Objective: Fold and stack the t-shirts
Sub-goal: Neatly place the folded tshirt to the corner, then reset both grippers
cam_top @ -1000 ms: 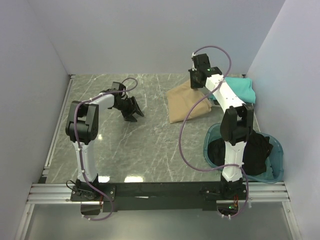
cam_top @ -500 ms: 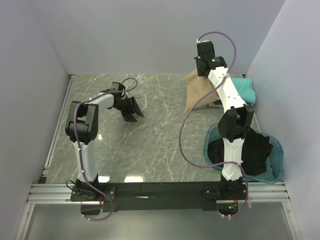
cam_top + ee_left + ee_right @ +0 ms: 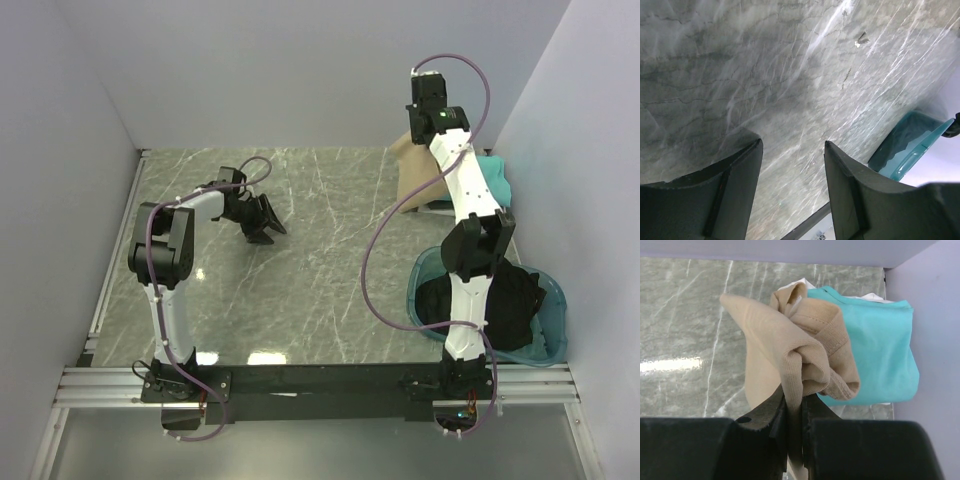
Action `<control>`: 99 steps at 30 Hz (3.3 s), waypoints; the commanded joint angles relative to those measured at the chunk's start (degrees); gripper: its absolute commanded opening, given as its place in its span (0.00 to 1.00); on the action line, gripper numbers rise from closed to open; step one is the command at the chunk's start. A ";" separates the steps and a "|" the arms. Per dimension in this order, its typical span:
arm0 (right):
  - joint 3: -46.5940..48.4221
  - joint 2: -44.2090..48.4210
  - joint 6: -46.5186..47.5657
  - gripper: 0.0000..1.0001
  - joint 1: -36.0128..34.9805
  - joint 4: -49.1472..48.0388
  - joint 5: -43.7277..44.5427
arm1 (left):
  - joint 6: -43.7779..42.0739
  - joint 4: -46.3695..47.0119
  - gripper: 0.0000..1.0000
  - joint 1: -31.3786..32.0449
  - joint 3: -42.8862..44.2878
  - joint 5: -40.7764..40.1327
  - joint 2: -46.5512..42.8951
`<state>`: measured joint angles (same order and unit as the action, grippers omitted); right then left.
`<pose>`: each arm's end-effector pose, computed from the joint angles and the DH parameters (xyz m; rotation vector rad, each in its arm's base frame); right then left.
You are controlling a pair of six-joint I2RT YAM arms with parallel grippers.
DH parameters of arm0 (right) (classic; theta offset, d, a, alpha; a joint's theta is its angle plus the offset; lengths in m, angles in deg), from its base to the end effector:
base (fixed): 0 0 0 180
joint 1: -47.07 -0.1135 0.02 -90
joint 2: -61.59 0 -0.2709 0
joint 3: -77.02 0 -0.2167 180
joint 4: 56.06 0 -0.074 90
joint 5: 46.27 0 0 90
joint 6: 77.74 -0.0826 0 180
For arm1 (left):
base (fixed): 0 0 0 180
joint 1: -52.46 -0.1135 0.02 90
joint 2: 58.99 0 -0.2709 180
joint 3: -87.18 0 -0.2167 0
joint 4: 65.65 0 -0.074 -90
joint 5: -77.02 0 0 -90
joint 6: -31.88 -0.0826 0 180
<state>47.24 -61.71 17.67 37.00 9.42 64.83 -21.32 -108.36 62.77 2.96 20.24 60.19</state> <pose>0.4779 0.0547 0.3439 -0.1010 2.2134 -0.3675 0.3942 -0.1177 0.1331 -0.4730 2.7865 -1.0098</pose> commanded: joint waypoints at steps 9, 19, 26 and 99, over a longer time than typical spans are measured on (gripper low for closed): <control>4.71 5.45 -0.22 0.00 2.24 -0.63 0.43 | -2.08 -1.58 0.60 0.42 -3.32 -3.94 1.59; 6.83 6.76 -0.93 0.00 3.12 -0.72 0.69 | -2.69 -1.93 0.60 0.42 -3.85 -4.21 2.11; 7.45 7.11 -1.02 0.00 4.26 -0.54 0.43 | -2.61 -1.76 0.60 0.42 -4.47 -4.12 2.03; -45.63 38.03 -21.23 0.91 -7.24 -21.81 1.06 | -1.91 4.04 0.64 0.51 -8.95 -11.67 -30.04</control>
<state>4.24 -27.27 -0.38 32.80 -11.54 72.02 -23.42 -107.20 63.32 -5.26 10.90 35.77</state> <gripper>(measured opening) 0.907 0.633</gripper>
